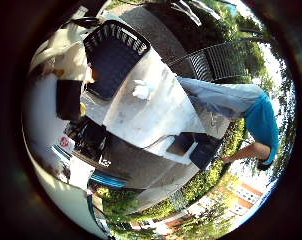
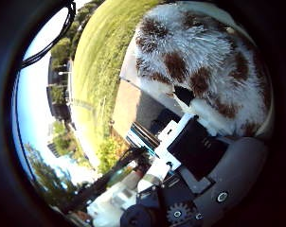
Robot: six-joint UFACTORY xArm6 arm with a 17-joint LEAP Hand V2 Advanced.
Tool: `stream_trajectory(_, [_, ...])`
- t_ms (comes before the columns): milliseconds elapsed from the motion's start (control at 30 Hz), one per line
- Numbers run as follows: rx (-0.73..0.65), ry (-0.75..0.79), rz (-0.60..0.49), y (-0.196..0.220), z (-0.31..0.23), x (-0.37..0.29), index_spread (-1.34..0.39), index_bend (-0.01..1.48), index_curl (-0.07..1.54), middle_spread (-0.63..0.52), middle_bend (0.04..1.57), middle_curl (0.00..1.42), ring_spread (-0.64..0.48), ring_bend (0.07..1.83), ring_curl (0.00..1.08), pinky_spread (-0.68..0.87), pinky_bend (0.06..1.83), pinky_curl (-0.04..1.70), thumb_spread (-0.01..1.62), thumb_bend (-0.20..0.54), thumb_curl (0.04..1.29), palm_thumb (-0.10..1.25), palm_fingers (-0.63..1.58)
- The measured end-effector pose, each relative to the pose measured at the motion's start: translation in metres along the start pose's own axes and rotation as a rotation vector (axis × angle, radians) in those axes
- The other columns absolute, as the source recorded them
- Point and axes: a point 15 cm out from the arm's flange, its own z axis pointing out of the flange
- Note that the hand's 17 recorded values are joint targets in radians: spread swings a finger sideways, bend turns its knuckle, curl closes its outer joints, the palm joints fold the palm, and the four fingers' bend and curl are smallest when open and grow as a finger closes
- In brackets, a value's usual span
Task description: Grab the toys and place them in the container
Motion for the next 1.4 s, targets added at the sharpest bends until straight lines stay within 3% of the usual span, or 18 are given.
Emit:
stream_trajectory(267, [0.001, -0.023, 0.041, -0.086, 0.065, 0.005, -1.12, 0.87, 0.40, -0.20, 1.30, 1.09, -0.15, 1.48, 0.91, 0.13, 1.56, 0.96, 1.14, -0.024, 0.76, 0.90, 0.78])
stream_trajectory(600, [0.031, -0.006, 0.036, -0.143, 0.150, -0.002, -1.09, 0.83, 0.58, -0.18, 1.29, 1.05, -0.11, 1.52, 0.87, 0.13, 1.48, 0.98, 1.18, -0.022, 0.69, 0.89, 0.68])
stream_trajectory(667, [0.040, -0.001, 0.037, -0.148, 0.156, -0.004, -0.98, 0.82, 0.64, -0.16, 1.16, 0.97, -0.04, 1.39, 0.79, 0.17, 1.43, 0.93, 1.17, -0.035, 0.67, 0.86, 0.69])
stream_trajectory(800, [0.016, -0.006, 0.027, -0.145, 0.166, -0.004, -0.66, 0.71, 0.67, -0.11, 0.71, 0.78, 0.09, 1.15, 0.71, 0.27, 1.33, 0.90, 1.14, -0.038, 0.63, 0.82, -0.03])
stream_trajectory(867, [0.000, -0.009, 0.025, -0.140, 0.167, -0.003, -0.57, 0.60, 0.60, -0.07, 0.57, 0.69, 0.15, 0.99, 0.61, 0.32, 1.24, 0.83, 1.12, -0.037, 0.62, 0.81, -0.18])
stream_trajectory(967, [-0.013, -0.011, 0.012, -0.134, 0.163, 0.000, -0.50, 0.44, 0.51, -0.01, 0.37, 0.56, 0.23, 0.77, 0.48, 0.39, 1.12, 0.73, 1.09, -0.034, 0.60, 0.80, -0.18])
stream_trajectory(1133, [-0.026, -0.017, 0.013, -0.121, 0.148, 0.012, -0.46, 0.26, 0.42, 0.04, 0.19, 0.46, 0.28, 0.63, 0.39, 0.46, 0.99, 0.63, 1.07, -0.033, 0.57, 0.79, -0.11])
stream_trajectory(1400, [0.012, -0.010, 0.060, -0.081, 0.078, 0.064, -0.45, 0.19, 0.36, 0.07, 0.15, 0.37, 0.31, 0.53, 0.33, 0.51, 0.86, 0.53, 1.07, -0.031, 0.53, 0.78, -0.03])
